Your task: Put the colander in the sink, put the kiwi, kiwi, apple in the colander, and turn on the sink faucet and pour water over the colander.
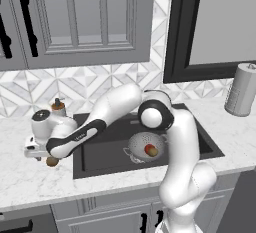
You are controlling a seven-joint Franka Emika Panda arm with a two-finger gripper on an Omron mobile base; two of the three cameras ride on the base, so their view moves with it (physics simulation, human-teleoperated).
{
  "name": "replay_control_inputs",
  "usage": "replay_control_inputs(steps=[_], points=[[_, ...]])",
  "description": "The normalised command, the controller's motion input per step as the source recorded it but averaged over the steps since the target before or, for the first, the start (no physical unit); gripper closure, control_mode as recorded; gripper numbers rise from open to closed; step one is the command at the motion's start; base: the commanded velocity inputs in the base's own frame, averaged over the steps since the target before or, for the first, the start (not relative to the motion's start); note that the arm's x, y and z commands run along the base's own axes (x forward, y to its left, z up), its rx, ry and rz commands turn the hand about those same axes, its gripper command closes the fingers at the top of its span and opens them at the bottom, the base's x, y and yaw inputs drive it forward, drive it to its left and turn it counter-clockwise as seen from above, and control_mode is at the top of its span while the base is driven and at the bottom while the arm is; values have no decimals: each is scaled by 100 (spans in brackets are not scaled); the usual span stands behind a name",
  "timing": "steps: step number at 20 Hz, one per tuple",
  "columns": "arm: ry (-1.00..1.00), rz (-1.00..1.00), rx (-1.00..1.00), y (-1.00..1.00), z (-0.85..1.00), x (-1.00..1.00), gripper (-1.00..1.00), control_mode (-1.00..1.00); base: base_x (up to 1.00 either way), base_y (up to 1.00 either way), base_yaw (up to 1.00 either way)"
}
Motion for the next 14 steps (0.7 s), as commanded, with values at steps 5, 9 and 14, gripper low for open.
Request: replay_control_inputs(steps=[5, 9, 14], points=[[0, -11, 0, -5, -34, 10, -100, -100, 0, 0, 0], [0, -16, 0, -21, -51, -1, -100, -100, 0, 0, 0], [0, -24, 0, -48, -59, 0, -100, -100, 0, 0, 0]])
